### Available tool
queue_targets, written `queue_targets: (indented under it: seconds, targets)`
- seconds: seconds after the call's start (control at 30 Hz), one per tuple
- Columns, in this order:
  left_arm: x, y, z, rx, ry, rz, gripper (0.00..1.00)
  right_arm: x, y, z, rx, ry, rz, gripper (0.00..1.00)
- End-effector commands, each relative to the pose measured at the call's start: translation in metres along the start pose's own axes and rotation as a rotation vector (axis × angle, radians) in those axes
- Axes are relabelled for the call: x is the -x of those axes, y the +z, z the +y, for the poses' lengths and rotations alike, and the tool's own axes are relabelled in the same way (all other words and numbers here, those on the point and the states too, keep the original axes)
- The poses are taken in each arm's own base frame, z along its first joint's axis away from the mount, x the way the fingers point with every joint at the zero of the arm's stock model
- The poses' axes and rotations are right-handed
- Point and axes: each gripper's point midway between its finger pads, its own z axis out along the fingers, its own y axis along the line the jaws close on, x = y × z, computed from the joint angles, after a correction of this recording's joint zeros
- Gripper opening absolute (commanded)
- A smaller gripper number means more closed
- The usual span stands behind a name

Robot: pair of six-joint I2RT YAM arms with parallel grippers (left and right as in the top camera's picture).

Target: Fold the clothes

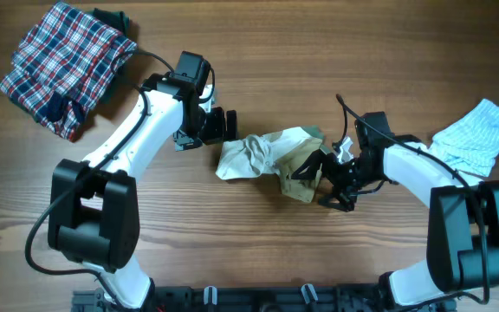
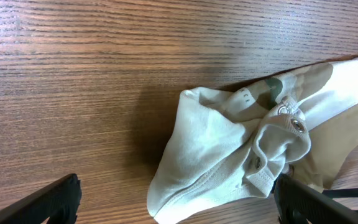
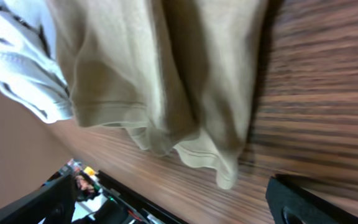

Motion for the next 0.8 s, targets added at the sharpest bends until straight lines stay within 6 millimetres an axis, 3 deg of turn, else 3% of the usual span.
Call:
queue_targets:
  seconds: [0.0,0.23,0.37,0.57,0.77]
  targets:
    - [-0.001,-0.003,-0.003,-0.021,0.02,-0.002,1.0,0.008,0.011,-0.028,-0.097,0.012,-0.041,0.96]
    - [-0.001,-0.003,-0.003,-0.021,0.021,-0.002,1.0,0.026,0.005,-0.055,-0.264,0.036,-0.154,0.75]
    - [-0.001,-0.003,-0.003,-0.021,0.02,-0.002,1.0,0.026,0.011,-0.052,-0.298,0.029,-0.175,0.7]
    - [-0.001,-0.003,-0.003,-0.021,0.02,-0.002,1.0,0.027,0.015,-0.049,-0.31,0.02,-0.189,0.4]
    - [0.0,-0.003,-0.004,-0.023,0.022,-0.008,1.0,0.034,0.014,-0.048,-0.311,0.003,-0.219,0.31]
